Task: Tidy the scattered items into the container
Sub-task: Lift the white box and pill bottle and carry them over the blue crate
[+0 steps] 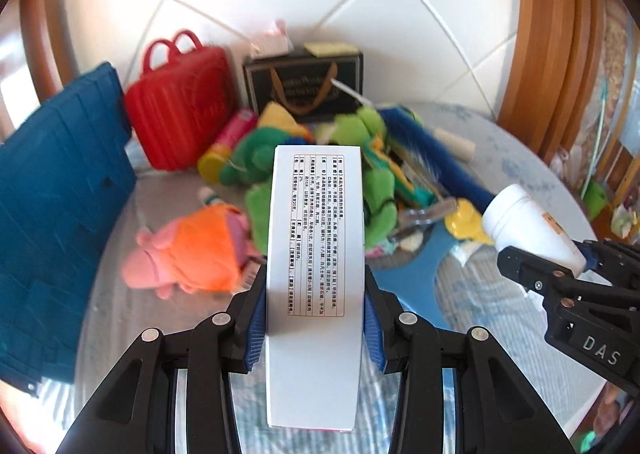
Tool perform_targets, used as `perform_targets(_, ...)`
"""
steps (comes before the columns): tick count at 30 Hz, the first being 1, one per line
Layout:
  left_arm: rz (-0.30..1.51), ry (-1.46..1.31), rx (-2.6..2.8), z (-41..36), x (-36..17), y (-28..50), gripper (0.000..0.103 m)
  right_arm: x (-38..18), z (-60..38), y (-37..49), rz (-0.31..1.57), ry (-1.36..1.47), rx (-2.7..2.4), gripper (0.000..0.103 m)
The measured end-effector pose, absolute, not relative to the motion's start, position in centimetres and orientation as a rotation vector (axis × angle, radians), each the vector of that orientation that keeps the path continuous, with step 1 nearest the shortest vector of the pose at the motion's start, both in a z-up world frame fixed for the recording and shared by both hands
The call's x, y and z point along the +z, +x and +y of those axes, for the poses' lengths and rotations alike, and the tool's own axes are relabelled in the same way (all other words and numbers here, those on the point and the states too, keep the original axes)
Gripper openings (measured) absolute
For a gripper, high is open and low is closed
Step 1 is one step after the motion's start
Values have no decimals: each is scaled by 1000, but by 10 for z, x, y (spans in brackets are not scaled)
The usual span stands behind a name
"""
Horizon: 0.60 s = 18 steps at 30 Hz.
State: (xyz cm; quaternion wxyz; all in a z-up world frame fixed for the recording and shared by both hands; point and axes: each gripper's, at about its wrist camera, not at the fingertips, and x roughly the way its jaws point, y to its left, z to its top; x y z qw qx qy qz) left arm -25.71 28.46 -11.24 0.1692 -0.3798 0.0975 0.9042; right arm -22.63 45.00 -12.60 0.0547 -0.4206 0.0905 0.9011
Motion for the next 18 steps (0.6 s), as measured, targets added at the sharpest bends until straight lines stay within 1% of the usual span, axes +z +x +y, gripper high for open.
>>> perform_targets(7, 252, -981, 2623, 248, -79, -248, 40, -85, 403, -219, 209, -1148, 2820, 46)
perform_targets(18, 214, -938, 2766, 209, -42, -236, 40, -50, 361, -225, 122, -1083, 2996, 46)
